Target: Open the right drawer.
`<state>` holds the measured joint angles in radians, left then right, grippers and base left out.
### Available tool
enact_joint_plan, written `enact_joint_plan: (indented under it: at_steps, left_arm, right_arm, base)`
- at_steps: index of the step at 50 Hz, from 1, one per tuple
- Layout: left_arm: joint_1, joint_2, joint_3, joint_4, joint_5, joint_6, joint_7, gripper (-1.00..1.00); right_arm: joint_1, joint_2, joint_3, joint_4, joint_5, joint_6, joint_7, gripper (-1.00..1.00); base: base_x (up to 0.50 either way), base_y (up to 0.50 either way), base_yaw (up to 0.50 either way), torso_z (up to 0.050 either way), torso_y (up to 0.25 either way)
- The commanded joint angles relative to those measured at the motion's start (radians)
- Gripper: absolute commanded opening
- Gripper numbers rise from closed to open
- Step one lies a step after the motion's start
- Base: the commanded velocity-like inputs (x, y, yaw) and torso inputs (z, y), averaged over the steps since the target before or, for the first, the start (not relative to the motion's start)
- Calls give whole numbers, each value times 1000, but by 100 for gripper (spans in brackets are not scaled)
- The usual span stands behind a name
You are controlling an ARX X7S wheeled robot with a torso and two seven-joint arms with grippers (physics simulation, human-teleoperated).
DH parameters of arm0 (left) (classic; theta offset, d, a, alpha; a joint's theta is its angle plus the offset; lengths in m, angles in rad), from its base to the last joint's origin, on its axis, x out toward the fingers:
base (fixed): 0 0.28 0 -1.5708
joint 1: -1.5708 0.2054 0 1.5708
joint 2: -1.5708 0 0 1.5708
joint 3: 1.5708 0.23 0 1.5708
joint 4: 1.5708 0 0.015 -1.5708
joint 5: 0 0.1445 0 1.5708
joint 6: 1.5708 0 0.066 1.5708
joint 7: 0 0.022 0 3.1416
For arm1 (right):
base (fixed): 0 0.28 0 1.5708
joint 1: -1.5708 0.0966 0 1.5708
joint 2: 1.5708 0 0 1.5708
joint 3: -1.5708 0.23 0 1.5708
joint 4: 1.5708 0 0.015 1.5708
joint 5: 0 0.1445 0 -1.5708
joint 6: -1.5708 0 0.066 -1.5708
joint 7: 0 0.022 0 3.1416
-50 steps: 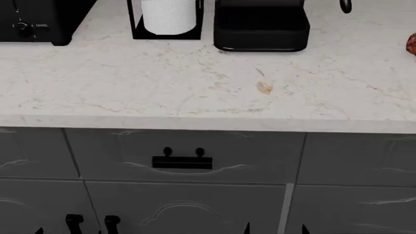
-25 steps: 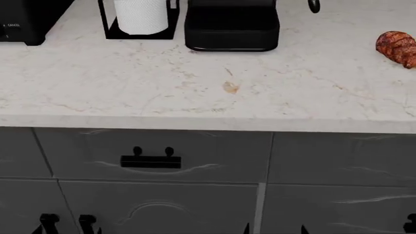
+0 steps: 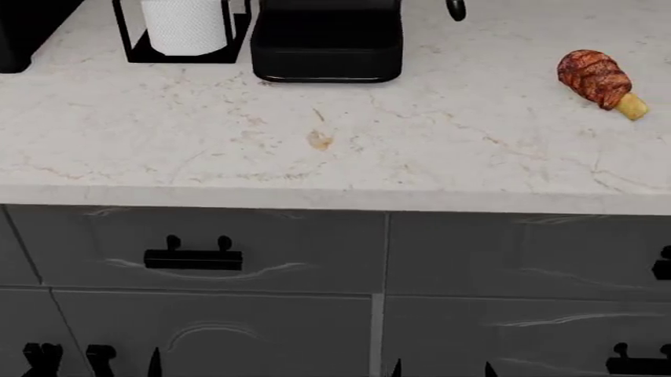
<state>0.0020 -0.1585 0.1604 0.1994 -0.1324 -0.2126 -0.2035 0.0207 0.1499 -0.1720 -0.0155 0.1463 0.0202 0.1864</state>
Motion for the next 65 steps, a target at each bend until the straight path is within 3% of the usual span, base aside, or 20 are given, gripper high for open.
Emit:
enact_joint_plan:
  at_steps: [1,65]
  left_arm:
    - [-7,10,-17,29,-11,-20,17,100]
    - [-20,-27,12,29,-48,-22,-25,100]
  right_arm:
    - [3,-8,8,-2,-8,9,-16,100]
    - [6,27,-32,-18,30,23,26,100]
  base:
    - [0,-203,0,0,0]
    - [0,-200,0,0,0]
